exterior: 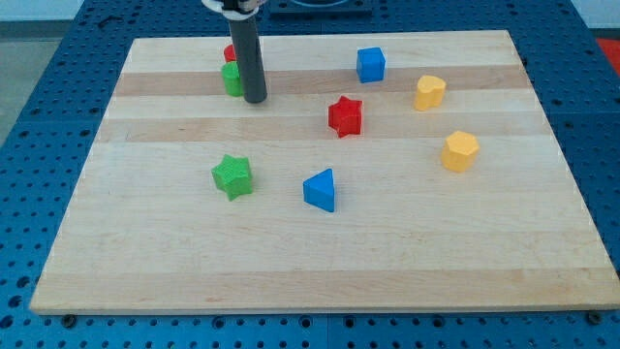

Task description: Slide the green star to the green circle

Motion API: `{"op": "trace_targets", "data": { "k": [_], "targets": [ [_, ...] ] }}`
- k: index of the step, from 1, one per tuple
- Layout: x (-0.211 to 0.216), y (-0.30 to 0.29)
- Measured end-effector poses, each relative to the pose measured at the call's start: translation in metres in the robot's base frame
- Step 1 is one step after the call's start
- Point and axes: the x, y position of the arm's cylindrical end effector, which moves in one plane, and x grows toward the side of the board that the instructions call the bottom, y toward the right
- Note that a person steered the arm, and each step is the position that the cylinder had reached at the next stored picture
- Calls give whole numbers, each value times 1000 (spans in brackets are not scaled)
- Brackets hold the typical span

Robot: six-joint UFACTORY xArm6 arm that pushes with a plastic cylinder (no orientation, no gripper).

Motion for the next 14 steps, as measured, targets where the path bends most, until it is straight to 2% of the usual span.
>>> {"op": "trace_targets", "data": {
  "k": [2,6,7,11,12,14],
  "targets": [
    [80,10],
    [198,-2],
    [218,-25],
    [143,-44],
    [146,-55],
    [104,-47]
  ]
}}
